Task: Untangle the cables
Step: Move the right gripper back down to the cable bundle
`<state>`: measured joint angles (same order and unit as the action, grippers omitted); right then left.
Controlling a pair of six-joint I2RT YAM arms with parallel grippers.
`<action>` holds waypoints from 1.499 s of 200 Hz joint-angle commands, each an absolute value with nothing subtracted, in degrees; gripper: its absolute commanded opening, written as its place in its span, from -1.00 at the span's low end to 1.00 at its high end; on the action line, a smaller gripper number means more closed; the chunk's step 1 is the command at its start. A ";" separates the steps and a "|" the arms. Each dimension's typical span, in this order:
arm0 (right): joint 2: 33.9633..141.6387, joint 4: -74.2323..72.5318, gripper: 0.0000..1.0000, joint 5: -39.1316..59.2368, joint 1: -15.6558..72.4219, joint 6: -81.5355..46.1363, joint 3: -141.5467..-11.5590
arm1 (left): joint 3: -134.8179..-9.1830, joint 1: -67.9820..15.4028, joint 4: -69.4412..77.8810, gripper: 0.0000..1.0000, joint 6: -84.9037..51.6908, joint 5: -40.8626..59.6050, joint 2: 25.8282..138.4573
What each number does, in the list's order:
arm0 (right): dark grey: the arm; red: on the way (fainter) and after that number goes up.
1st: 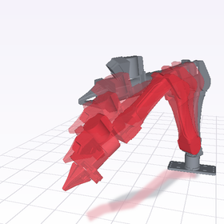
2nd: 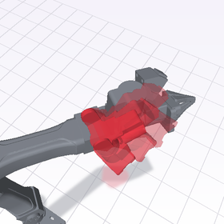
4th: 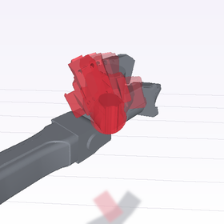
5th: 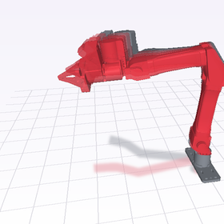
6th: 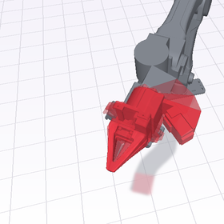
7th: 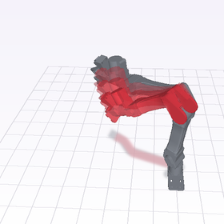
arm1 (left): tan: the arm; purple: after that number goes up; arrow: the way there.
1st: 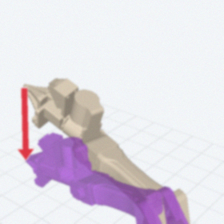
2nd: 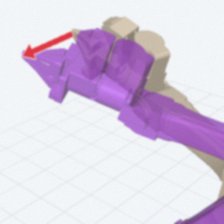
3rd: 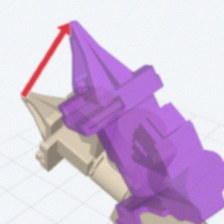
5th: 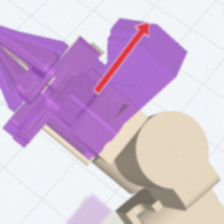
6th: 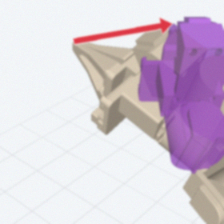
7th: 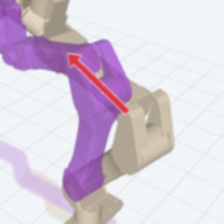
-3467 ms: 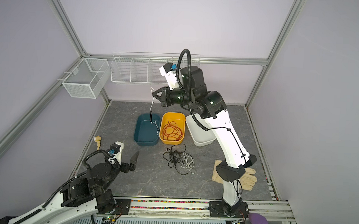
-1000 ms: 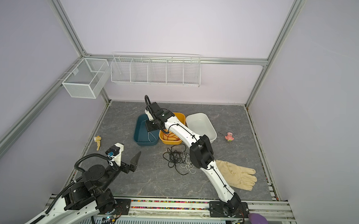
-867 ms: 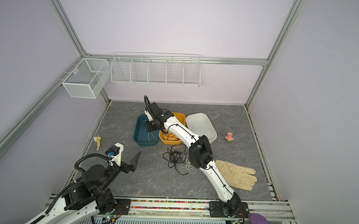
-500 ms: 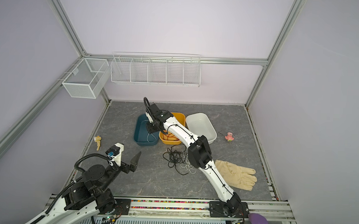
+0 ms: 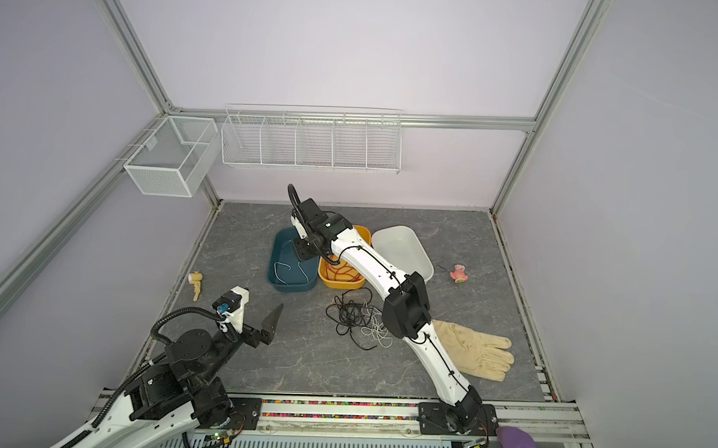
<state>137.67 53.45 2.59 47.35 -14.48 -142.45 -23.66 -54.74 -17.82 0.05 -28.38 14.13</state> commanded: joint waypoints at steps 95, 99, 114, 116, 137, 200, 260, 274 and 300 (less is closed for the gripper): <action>98.96 45.55 0.18 0.06 48.00 -13.00 -93.95 | -23.73 -54.58 -17.62 0.97 0.08 -23.31 16.73; 97.43 45.12 0.18 -0.17 48.08 -13.20 -92.00 | -23.80 -54.59 -17.60 0.97 0.09 -23.02 16.98; 91.88 44.18 0.18 -0.98 48.15 -13.85 -85.21 | -24.09 -54.58 -17.71 0.98 -0.04 -21.89 18.34; 91.26 44.09 0.18 -1.04 48.21 -13.92 -84.50 | -24.22 -54.58 -17.79 0.98 -0.03 -21.73 18.54; 83.93 42.92 0.18 -2.45 48.35 -15.52 -75.40 | -24.96 -54.58 -18.24 0.97 -0.51 -20.53 20.25; 68.92 41.51 0.17 -4.34 49.82 -22.17 -55.50 | -25.66 -54.66 -18.36 0.97 -0.88 -20.31 22.52; 64.10 38.21 0.08 -5.08 50.55 -26.56 -44.17 | -26.67 -54.67 -18.33 0.97 -1.13 -21.05 25.76; 64.41 37.42 0.04 -4.83 50.77 -26.98 -43.07 | -26.94 -54.67 -18.44 0.97 -1.19 -21.08 26.57; 65.75 36.12 0.00 -5.34 50.76 -27.09 -42.20 | -27.32 -54.67 -18.58 0.97 -1.14 -21.35 27.44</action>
